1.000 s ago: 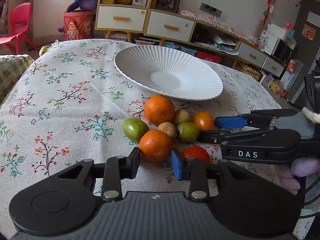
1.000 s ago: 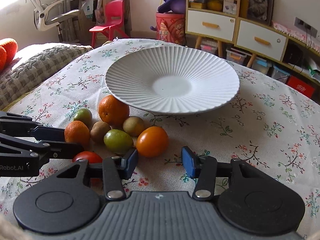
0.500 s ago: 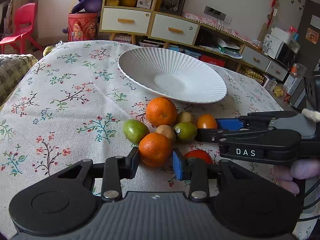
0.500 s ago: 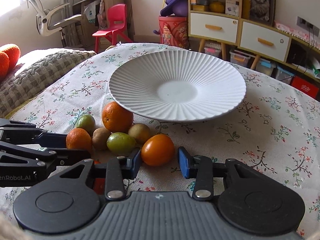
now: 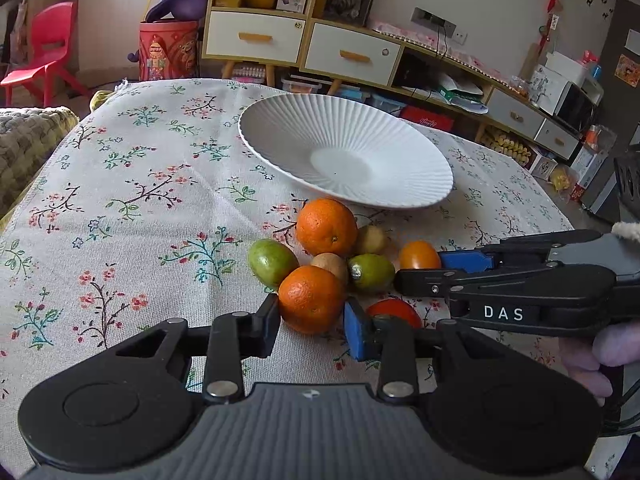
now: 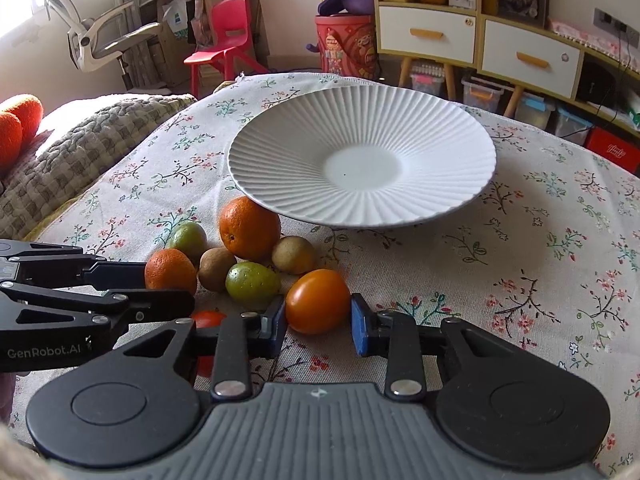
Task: Organize fruits
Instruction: 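Carry both fruits into the white plate and open both tools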
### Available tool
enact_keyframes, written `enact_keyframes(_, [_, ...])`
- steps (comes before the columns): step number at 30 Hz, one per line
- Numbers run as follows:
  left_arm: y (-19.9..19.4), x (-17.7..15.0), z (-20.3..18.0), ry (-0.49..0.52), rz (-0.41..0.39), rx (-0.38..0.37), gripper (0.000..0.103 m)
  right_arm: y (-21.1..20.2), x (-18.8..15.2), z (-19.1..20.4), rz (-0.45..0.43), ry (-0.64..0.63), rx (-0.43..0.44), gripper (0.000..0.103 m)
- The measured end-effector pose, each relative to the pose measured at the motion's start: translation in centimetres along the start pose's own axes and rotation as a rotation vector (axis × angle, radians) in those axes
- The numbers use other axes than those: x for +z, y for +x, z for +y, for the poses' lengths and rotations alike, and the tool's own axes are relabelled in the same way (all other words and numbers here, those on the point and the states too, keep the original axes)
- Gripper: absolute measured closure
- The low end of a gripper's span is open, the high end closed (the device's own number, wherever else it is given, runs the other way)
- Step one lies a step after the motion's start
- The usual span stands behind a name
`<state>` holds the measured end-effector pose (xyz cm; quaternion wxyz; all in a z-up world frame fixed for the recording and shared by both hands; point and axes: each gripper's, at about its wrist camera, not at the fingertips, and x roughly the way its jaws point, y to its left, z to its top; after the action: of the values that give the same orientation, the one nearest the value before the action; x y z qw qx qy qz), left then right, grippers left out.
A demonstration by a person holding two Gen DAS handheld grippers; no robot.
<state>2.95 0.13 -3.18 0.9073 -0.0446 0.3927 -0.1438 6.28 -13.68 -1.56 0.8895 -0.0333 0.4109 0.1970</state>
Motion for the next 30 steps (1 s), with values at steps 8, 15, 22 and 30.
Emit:
enact_keyframes(8, [-0.5,0.6,0.1,0.007,-0.011,0.006,0.084,-1.1,0.5,0.4,-0.005,0.003,-0.013,0.074])
enact_keyframes(15, [-1.0,1.3,0.0,0.008,-0.026,0.019,0.084,-2.3,1.3,0.2,-0.039,0.023,-0.022,0.074])
enact_keyframes(22, [-1.4,2.5,-0.2,0.004,-0.052,0.036,0.084,-2.4,2.5,-0.3,-0.057,0.026,-0.044,0.074])
enact_keyframes(30, [-0.6,4.3,-0.7,0.034,-0.065,0.052,0.084,-1.6,4.0,-1.1,-0.076,0.028,-0.058,0.074])
